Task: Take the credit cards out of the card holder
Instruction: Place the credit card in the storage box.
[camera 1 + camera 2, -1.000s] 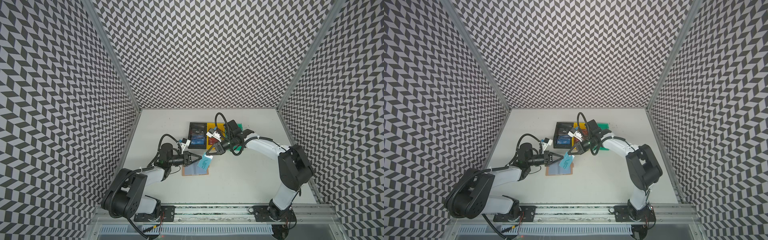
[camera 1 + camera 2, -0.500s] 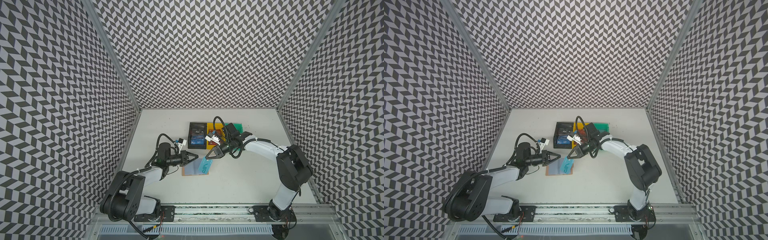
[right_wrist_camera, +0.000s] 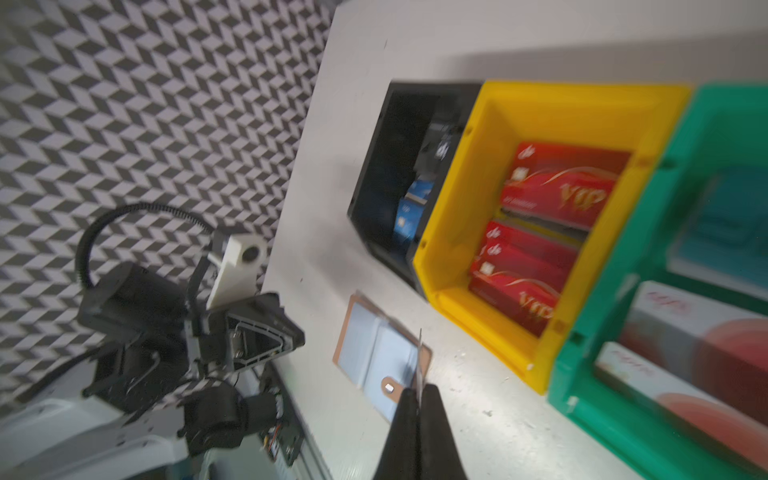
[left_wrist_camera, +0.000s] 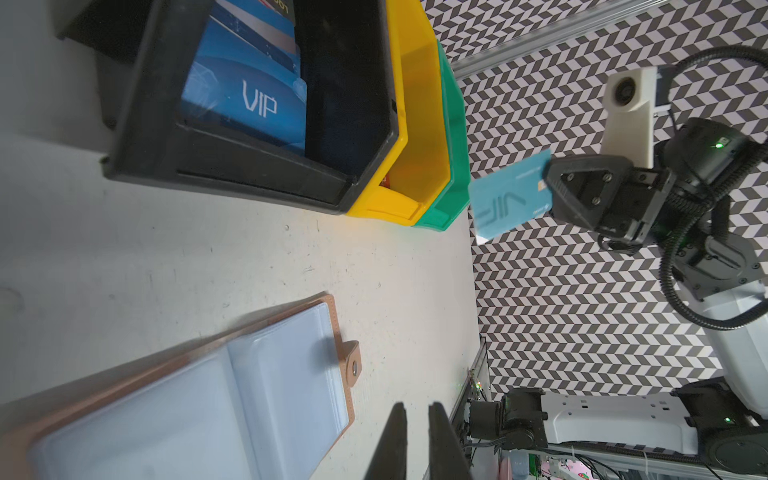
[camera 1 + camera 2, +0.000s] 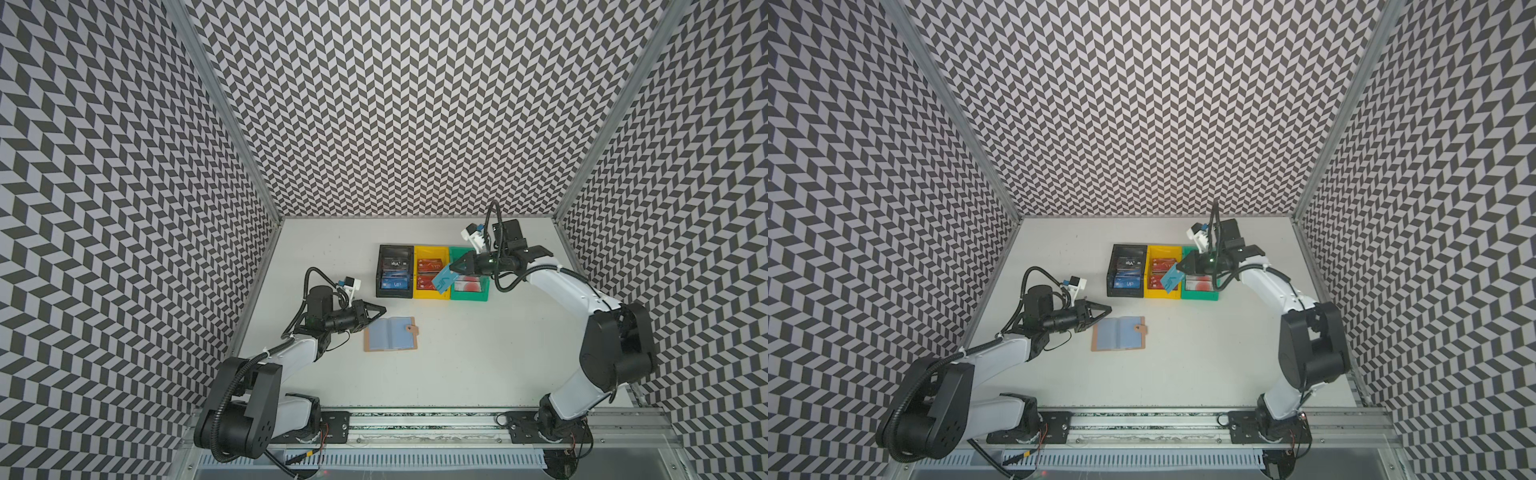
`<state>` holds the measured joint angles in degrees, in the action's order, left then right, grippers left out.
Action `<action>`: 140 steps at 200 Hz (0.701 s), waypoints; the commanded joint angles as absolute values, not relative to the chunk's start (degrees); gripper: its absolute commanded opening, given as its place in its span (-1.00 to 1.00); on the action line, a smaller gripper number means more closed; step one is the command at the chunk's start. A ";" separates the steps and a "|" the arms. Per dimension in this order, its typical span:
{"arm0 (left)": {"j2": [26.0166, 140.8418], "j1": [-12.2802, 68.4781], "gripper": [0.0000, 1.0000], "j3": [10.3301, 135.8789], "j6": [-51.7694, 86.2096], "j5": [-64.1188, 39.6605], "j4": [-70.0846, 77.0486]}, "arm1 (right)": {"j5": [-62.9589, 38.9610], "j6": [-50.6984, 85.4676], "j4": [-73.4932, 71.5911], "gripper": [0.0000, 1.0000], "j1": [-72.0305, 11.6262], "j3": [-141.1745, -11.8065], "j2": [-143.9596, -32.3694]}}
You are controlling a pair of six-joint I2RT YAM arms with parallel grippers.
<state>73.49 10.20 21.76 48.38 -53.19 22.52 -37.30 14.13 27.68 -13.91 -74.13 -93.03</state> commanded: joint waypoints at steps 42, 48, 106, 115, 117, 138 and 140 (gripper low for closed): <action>74.33 9.84 -0.71 21.53 47.11 -53.03 22.49 | -15.03 19.58 21.18 -1.00 -10.31 -77.36 -91.96; 74.49 9.84 -0.71 21.58 47.03 -53.04 22.40 | -14.20 19.76 20.85 -1.00 -10.30 -77.22 -92.30; 76.16 9.76 -0.71 21.52 46.76 -53.09 22.85 | -12.53 22.82 14.20 -1.00 -10.32 -72.53 -95.95; 76.35 9.76 -0.71 21.56 46.76 -53.09 22.95 | -13.18 23.35 13.12 -1.00 -10.35 -72.00 -96.62; 76.44 9.76 -0.71 21.60 46.76 -53.13 22.99 | -13.25 23.46 12.88 -1.00 -10.34 -71.88 -96.71; 76.87 9.76 -0.71 21.54 46.76 -53.12 23.02 | -13.27 24.64 10.55 -1.00 -10.37 -70.92 -97.70; 76.90 9.76 -0.71 21.53 46.76 -53.14 23.03 | -13.34 24.68 10.55 -1.00 -10.37 -70.90 -97.84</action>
<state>76.34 10.07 21.76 47.44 -53.19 22.24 -13.93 22.28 16.45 -10.31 -71.70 -96.88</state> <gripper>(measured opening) 0.143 0.047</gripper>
